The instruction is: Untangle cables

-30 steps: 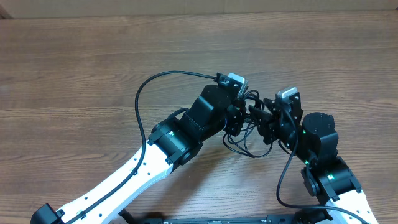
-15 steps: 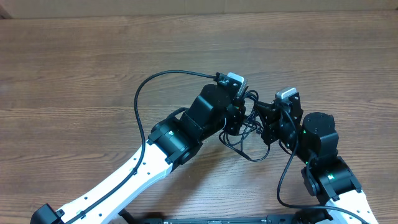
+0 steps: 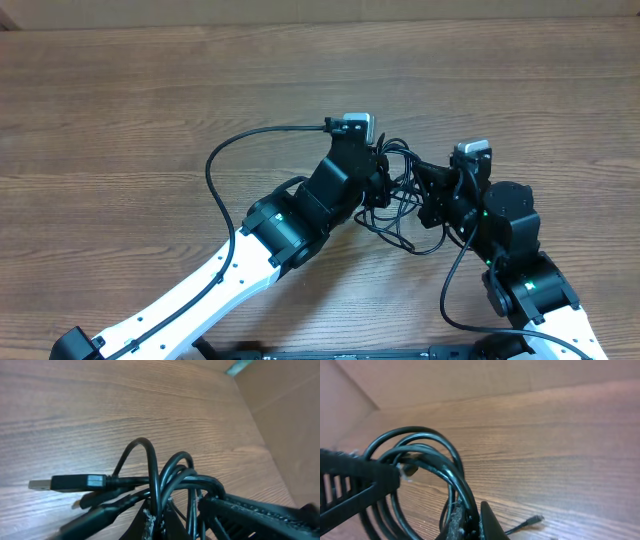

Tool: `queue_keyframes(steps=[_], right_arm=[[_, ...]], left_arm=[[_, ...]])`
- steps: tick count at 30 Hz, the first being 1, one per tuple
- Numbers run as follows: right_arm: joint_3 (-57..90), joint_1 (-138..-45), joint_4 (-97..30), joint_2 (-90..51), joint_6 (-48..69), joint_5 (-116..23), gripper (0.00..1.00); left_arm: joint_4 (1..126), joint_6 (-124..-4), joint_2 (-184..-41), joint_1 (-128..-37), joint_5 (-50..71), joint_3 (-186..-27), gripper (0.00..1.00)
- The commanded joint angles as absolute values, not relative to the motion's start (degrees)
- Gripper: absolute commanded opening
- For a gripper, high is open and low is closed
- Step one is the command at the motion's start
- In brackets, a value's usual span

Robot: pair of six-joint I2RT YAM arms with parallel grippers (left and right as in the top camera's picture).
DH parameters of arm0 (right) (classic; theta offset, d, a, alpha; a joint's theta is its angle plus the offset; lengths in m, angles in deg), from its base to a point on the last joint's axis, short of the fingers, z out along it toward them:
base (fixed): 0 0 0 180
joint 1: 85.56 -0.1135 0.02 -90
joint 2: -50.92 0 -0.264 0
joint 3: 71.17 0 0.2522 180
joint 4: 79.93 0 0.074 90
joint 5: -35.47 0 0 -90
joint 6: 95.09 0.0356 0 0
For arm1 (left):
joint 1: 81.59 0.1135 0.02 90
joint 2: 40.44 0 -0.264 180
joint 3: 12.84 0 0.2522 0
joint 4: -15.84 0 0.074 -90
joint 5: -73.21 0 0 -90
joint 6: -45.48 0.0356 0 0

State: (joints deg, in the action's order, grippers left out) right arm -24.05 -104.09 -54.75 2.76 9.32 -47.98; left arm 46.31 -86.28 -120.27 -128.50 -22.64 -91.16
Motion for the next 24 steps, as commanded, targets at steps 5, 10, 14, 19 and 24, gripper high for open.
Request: queue_keyframes(steps=[5,10,14,19,24], right_arm=[[-23.5,-103.1,-52.6,3.1,19.5,-58.5,0.04],[-23.5,-103.1,-51.6,3.1,24.4,-59.0,0.04],[-23.5,-103.1,-50.9,3.1,26.9,-59.0,0.04],[-23.6,-103.1,-50.2,3.1,28.8,-59.0,0.04],[-23.6,-103.1,-50.2,3.1,29.6,-59.0,0.04]], left_arm=[[46.1,-94.3,-119.5,-127.8,-30.4,-92.0,0.04],[46.1,-98.9,-119.5,-127.8,-30.9,-92.0,0.04],[46.1,-102.0,-119.5,-127.8,-31.9,-92.0,0.04],[46.1,-102.0,-119.5,-127.8,-32.0,-92.0,0.04],[46.1,-101.7,-119.5,-127.8,-32.0,-92.0,0.04]])
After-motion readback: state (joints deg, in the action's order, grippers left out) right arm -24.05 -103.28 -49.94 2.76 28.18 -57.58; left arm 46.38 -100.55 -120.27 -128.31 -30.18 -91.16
